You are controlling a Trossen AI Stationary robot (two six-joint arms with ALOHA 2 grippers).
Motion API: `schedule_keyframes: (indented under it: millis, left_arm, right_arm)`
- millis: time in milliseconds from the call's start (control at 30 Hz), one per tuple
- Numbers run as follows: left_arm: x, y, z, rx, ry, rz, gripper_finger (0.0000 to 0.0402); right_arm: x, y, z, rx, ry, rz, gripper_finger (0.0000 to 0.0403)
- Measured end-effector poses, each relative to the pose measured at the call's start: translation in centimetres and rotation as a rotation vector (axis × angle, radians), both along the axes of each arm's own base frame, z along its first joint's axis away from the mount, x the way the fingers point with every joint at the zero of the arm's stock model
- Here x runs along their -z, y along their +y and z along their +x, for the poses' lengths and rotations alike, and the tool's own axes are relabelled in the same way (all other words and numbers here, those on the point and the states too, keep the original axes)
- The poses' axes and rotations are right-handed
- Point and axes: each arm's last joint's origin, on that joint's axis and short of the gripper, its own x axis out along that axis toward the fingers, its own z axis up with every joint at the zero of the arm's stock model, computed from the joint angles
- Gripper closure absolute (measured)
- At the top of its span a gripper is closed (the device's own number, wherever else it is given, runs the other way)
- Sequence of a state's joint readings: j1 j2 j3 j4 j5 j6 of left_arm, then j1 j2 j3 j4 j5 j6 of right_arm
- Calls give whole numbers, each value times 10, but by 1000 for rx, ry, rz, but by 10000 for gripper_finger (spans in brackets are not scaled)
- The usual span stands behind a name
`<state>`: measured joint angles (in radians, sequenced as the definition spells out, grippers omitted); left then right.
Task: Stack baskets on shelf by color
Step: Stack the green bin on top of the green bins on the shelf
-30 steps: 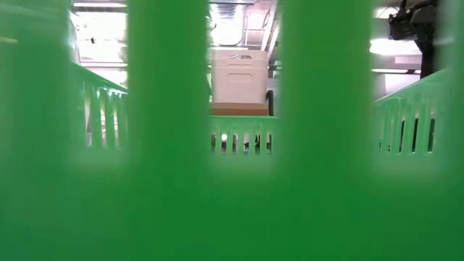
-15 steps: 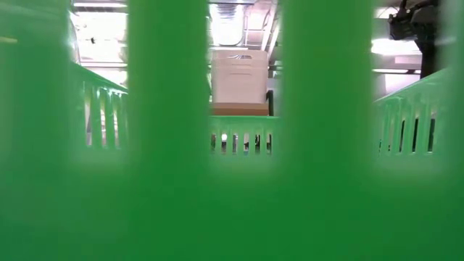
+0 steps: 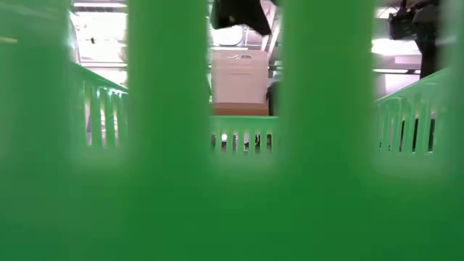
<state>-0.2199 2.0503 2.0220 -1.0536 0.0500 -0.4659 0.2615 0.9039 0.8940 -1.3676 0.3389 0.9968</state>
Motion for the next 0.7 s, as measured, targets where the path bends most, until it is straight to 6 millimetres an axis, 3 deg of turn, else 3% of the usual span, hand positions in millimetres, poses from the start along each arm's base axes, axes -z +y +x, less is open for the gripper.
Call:
schedule_keyframes:
  millis: [200, 533, 700]
  left_arm:
    - [35, -11, 10, 131, 120, -59, 168]
    - [77, -49, 14, 310, 198, -26, 166]
    - [95, -56, 14, 332, 236, 4, 166]
  right_arm:
    - [0, 0, 0, -2, 1, 0, 351]
    - [0, 0, 0, -10, 4, -3, 351]
    - [0, 0, 0, -11, 1, -2, 351]
